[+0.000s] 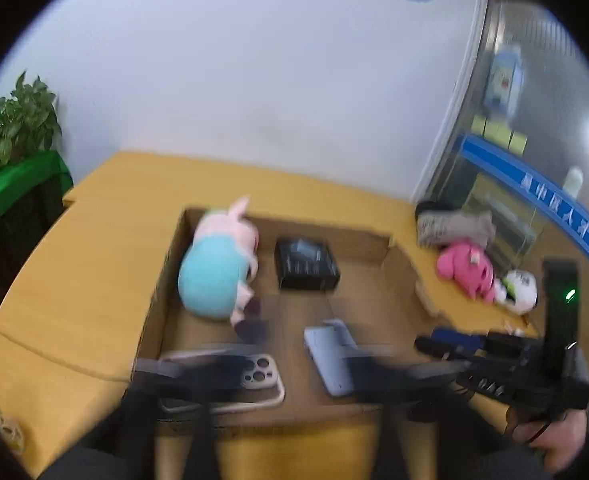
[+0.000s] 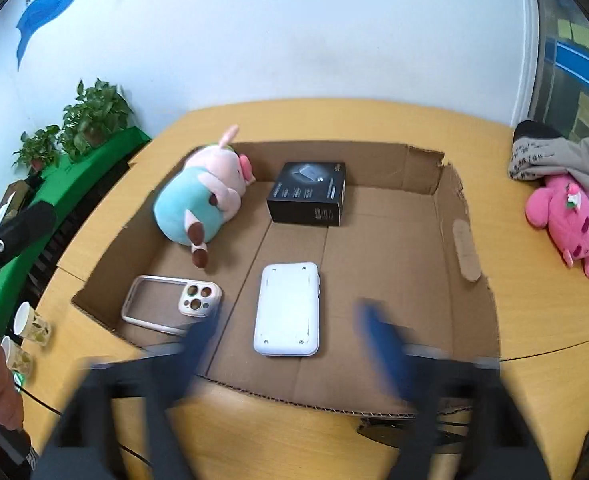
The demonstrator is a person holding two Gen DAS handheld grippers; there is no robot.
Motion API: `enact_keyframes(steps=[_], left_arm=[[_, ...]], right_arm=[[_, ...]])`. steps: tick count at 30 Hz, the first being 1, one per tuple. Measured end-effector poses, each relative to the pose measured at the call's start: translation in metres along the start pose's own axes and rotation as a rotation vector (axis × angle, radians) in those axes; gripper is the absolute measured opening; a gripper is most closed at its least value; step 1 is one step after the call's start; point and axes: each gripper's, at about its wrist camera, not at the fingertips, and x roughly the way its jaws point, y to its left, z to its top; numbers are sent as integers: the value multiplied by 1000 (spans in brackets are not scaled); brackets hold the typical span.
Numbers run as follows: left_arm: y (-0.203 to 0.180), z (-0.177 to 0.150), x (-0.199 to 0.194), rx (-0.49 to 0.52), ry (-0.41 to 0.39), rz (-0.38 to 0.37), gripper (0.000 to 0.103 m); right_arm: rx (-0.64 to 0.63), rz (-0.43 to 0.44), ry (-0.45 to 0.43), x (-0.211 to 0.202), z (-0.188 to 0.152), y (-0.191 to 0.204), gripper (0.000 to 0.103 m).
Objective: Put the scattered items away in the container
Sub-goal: 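Withdraw both open grippers up away from the cardboard box, then move both grippers down to the black sunglasses on the table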
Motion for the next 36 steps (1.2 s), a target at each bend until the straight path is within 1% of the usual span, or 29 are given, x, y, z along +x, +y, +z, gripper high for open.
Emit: enact_keyframes(steps=[1, 2, 3, 4, 5, 6, 7, 9, 11, 13, 15, 17, 19, 21, 25, 28, 30, 34, 36], left_arm=[[0, -2, 3, -13, 22, -7, 6], [-1, -5, 1, -18, 23, -20, 6], [-4, -8, 1, -17, 16, -24, 8], [-9, -9, 2, -20, 13, -16, 23], [-12, -12, 0, -23, 14, -10, 62], [-16, -14, -1, -24, 11, -5, 83], [-22, -16, -2, -17, -15, -2, 93], [-31, -22, -5, 11, -36, -10, 93], [-40, -29, -4, 48, -19, -34, 93], [-48, -39, 1, 67, 2, -33, 93], [-54, -50, 8, 82, 37, -51, 93], [-61, -63, 14, 97, 66, -81, 93], [-65, -75, 20, 104, 91, -95, 93], [-68, -84, 25, 103, 116, -105, 93], [-72, -98, 36, 96, 178, -123, 93], [-74, -107, 39, 99, 199, -139, 93], [-73, -113, 42, 83, 212, -153, 93], [-71, -125, 57, 32, 285, -151, 93], [-70, -129, 61, 15, 306, -158, 93]], right_arm=[[0, 15, 1, -3, -2, 1, 35], [-1, 31, 1, -5, -4, 2, 39], [-4, 42, 5, -7, -5, 2, 63], [-10, 46, 10, -8, -7, 3, 103], [-20, 43, 4, -12, -10, 3, 101], [-37, 35, -10, -16, -13, 4, 103], [-55, 31, -20, -20, -17, 4, 103], [-80, 28, -34, -24, -24, -1, 103], [-92, 14, -45, -27, -35, -13, 103], [-68, 5, -38, -25, -50, -36, 103], [-14, 20, -5, -19, -66, -65, 103], [32, 20, 50, -10, -84, -93, 103], [26, -1, 86, -5, -99, -114, 103], [-7, -9, 82, -8, -108, -131, 103], [-71, 31, 86, -13, -110, -155, 103], [-150, 65, 103, -9, -109, -160, 103], [-211, 98, 140, -2, -110, -162, 103], [-351, 148, 201, 12, -114, -158, 103], [-423, 165, 225, 18, -115, -154, 102]])
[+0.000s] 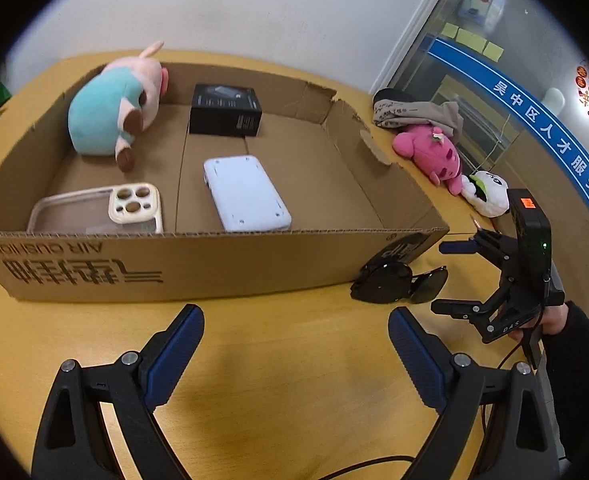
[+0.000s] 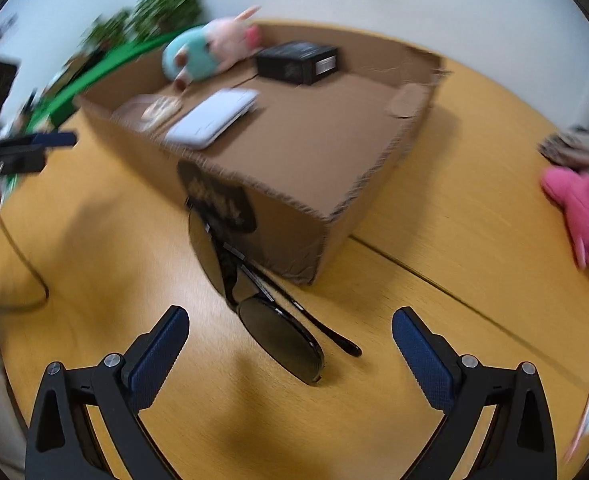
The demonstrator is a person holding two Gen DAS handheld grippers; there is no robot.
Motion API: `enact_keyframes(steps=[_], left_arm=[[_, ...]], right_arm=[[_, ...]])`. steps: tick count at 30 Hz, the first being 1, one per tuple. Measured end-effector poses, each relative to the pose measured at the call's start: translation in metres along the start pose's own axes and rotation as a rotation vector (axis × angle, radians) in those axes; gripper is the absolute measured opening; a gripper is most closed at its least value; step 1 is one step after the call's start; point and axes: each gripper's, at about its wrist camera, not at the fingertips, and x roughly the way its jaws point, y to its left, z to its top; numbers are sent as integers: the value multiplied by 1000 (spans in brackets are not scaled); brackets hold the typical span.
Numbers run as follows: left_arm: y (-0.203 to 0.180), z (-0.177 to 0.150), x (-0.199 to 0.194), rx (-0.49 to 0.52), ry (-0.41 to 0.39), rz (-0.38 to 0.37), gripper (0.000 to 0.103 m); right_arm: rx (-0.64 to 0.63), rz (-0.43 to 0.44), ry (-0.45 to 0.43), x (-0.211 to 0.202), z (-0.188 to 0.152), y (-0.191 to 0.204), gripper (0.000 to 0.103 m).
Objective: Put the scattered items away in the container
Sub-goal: 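Move both grippers down to the black sunglasses on the table, then close the right gripper on the sunglasses temples while the left gripper closes on a lens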
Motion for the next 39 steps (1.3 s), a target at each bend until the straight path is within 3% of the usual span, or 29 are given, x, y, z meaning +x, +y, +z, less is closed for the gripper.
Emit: enact_keyframes(steps=[6, 9, 13, 14, 18, 23, 33, 34, 35, 39], left_arm=[[-5, -3, 12, -10, 30, -12, 93], [-10, -5, 17, 1, 46, -16, 93], [-14, -9, 25, 9, 65, -27, 93], [-15, -9, 28, 6, 71, -36, 93], [-21, -14, 42, -2, 106, -71, 93], [-26, -18, 61, -56, 160, -150, 93], [-40, -20, 92, -152, 248, -294, 93], [-41, -22, 95, -154, 259, -310, 85], [-43, -24, 97, -147, 262, -324, 67], [-38, -30, 97, -158, 267, -275, 33]], right_arm=[[-147, 51, 25, 18, 6, 9, 99], [-106, 108, 87, 36, 2, 1, 78], [-50, 148, 77, 29, -4, -2, 56], [-35, 145, 80, 27, -7, 0, 55], [-27, 35, 114, 20, -18, 30, 44], [114, -56, 84, 10, -35, 75, 36], [298, -96, 7, -4, -52, 113, 30], [299, -91, 1, -4, -53, 119, 29], [300, -85, -4, -3, -52, 126, 29], [305, -90, -22, -5, -53, 146, 27]])
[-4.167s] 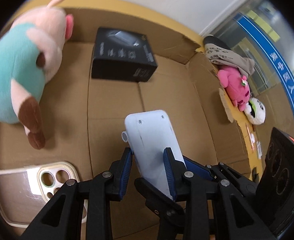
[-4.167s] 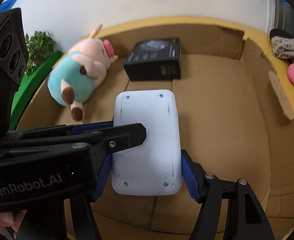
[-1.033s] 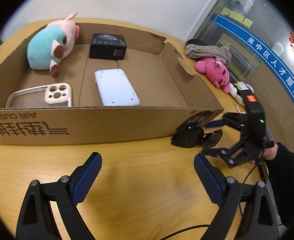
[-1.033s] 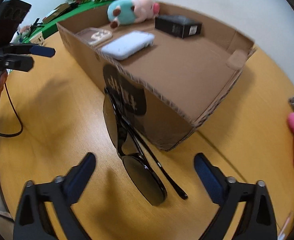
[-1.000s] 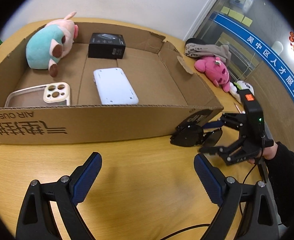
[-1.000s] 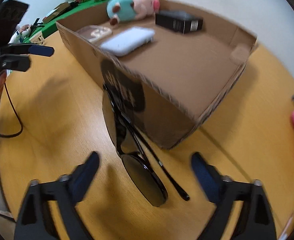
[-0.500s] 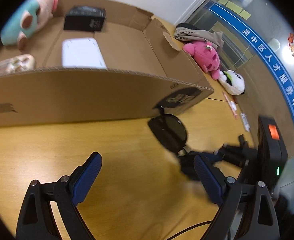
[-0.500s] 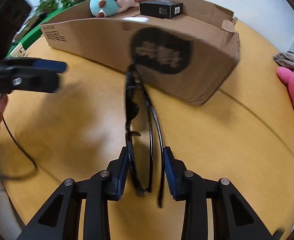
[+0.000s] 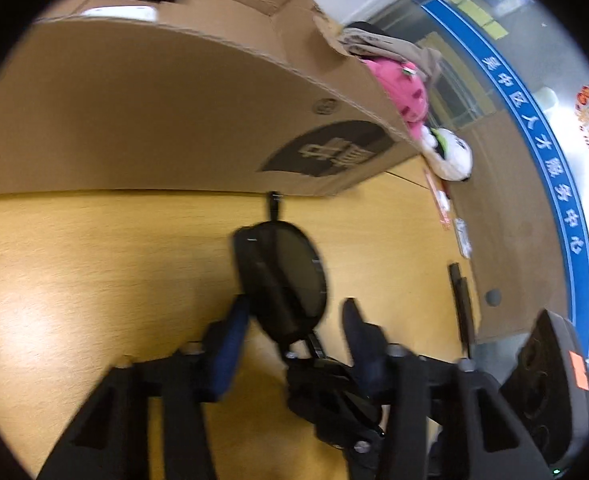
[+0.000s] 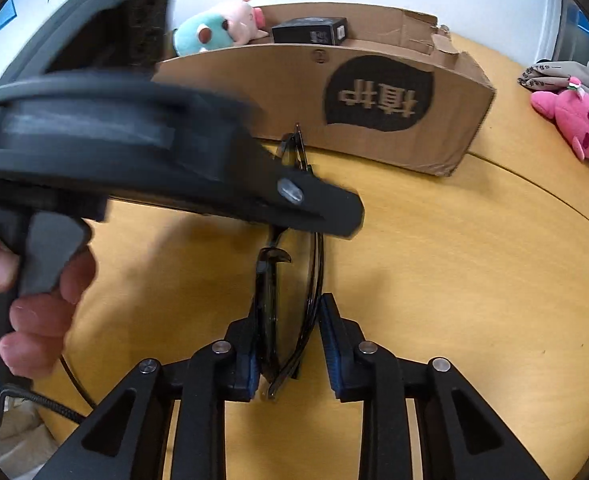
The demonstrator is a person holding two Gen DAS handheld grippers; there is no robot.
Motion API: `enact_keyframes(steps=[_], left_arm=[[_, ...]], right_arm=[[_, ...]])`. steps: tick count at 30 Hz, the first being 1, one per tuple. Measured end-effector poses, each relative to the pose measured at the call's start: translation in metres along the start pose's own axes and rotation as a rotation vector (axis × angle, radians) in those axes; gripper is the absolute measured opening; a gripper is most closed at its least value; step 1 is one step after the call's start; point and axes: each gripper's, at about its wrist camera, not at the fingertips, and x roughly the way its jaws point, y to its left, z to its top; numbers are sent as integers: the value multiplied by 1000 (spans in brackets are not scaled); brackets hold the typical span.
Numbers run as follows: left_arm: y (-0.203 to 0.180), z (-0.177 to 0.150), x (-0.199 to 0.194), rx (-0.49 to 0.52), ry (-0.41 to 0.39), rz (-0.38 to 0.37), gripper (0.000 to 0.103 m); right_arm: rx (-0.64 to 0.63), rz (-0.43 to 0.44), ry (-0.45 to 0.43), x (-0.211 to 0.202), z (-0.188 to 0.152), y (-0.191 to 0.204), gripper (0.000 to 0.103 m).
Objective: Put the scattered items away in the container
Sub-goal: 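Close the right gripper on the sunglasses temples while the left gripper closes on a lens, then lift the sunglasses with both grippers and carry them over the box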
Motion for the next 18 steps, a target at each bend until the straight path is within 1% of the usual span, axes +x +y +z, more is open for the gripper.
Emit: enact_keyframes(steps=[1, 3, 5, 7, 14, 18], left_arm=[[3, 0, -1, -12, -1, -5, 32], [6, -2, -5, -21, -6, -7, 31], [1, -5, -9, 1, -17, 27, 29], [-2, -6, -14, 11, -28, 57, 28], [-12, -8, -47, 32, -105, 77, 27], [-24, -9, -69, 49, -149, 89, 27]], right_arm=[[11, 0, -5, -1, -1, 1, 27], [48, 27, -14, -3, -4, -1, 27], [59, 32, -23, -4, -4, 2, 26], [55, 34, -30, -6, -4, 6, 26], [41, 45, -88, -25, 0, 16, 26], [30, 49, -129, -49, -2, 18, 26]])
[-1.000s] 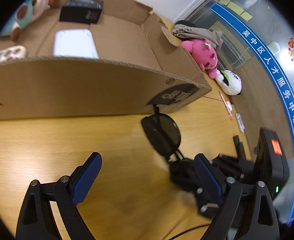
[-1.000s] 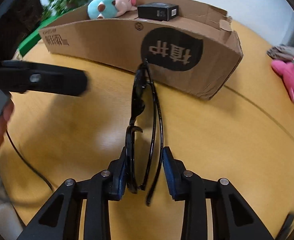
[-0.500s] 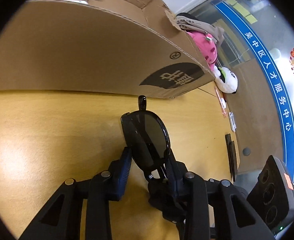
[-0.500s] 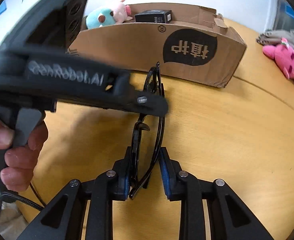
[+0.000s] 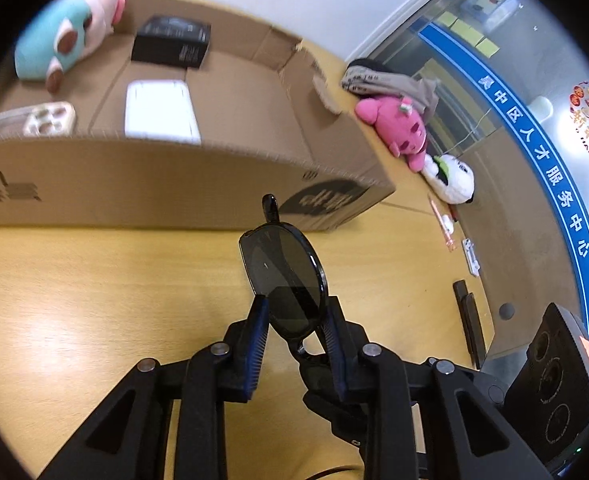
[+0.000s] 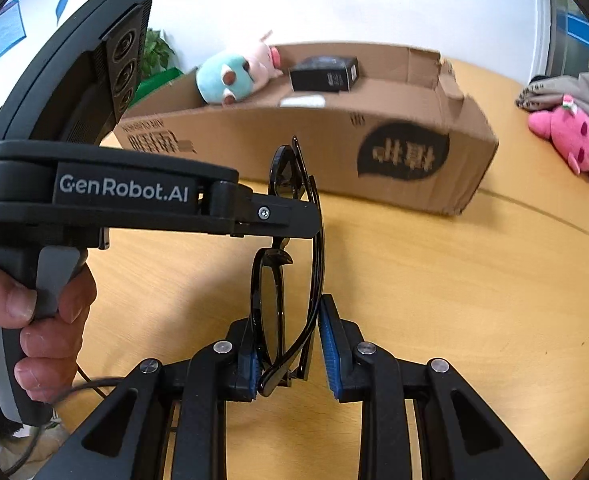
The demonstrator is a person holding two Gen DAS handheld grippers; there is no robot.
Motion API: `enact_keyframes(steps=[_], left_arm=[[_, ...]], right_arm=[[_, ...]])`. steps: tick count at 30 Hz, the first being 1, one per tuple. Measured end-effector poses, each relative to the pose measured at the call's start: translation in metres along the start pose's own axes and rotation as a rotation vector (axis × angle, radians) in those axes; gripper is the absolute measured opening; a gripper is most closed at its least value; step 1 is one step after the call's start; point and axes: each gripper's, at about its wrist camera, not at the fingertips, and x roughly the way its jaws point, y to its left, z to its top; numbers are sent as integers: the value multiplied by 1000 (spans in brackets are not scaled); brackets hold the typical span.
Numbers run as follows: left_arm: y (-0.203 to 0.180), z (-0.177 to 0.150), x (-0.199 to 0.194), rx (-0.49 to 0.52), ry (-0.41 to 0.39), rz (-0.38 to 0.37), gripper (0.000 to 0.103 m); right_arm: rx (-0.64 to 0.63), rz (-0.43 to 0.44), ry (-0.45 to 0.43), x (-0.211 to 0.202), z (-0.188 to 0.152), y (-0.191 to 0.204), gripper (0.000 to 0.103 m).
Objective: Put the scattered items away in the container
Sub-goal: 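Lift the sunglasses with both grippers and carry them over the box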
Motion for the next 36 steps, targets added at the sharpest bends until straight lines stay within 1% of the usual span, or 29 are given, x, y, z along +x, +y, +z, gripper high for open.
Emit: enact_keyframes(steps=[5, 10, 12, 13, 14, 15, 16, 17, 19, 23, 26, 36], left_arm=[[-7, 7, -21, 17, -54, 26, 25], [-3, 12, -42, 13, -104, 37, 25], [-3, 13, -47, 9, -119, 36, 25], [-3, 14, -47, 24, -134, 24, 25], [-1, 16, -44, -2, -140, 18, 25], [0, 18, -38, -31, -133, 15, 25], [-3, 21, -32, -31, -123, 28, 24], [-10, 23, -28, -5, -118, 51, 21], [-18, 26, -27, 24, -123, 55, 18], [-23, 34, -29, 22, -134, 47, 18], [-29, 38, -28, 41, -141, 53, 18], [-39, 49, -32, 71, -158, 38, 18]], right_arm=[[-16, 0, -49, -7, 21, 14, 26], [-45, 10, -82, -6, 40, 30, 26], [-56, 14, -90, -7, 42, 35, 26], [-60, 16, -93, -7, 43, 38, 26], [-62, 18, -98, -8, 45, 39, 27], [-60, 24, -108, -10, 45, 38, 28], [-59, 30, -111, -9, 46, 34, 28], [-57, 33, -107, -7, 46, 29, 28], [-52, 40, -100, -4, 48, 15, 28], [-52, 47, -126, -11, 57, 0, 28], [-45, 47, -143, -13, 61, -3, 28], [-8, 24, -172, -19, 69, -11, 28]])
